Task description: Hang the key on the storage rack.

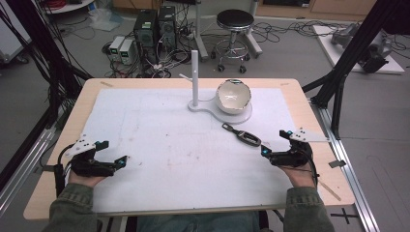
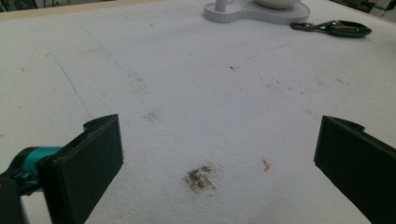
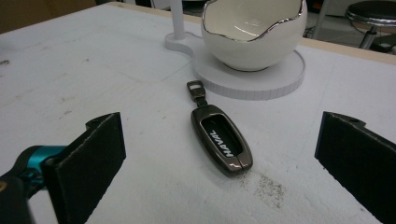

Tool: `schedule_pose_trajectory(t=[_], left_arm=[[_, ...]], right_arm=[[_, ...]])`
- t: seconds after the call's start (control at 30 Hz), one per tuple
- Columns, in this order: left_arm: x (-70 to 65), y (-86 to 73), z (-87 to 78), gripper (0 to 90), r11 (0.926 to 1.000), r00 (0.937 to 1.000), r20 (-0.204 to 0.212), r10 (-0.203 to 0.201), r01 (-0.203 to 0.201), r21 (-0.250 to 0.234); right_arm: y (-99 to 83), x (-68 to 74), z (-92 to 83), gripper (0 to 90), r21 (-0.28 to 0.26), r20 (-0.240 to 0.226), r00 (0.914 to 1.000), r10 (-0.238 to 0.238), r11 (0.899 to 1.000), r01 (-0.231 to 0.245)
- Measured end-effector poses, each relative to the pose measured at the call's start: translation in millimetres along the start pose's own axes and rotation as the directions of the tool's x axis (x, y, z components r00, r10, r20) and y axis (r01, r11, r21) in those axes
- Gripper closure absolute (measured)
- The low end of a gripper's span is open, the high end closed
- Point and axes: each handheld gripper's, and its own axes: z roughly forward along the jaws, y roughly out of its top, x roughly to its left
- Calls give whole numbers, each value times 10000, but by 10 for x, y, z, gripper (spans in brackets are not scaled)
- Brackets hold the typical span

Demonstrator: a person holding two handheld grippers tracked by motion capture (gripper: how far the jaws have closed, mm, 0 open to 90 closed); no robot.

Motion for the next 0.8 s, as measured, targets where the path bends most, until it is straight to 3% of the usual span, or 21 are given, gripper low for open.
schedule_pose_trajectory(t=[0.33, 0.8], left_arm=[[-1, 2, 8, 18, 10000, 10000, 26, 1, -1, 25], [2, -1, 15, 18, 9999, 10000, 72, 46, -47, 92]], right_arm=[[-22, 27, 2, 7, 299, -73, 10000, 38, 9995, -36], [-25, 18, -28, 8, 205, 58, 9999, 143, 9997, -144]])
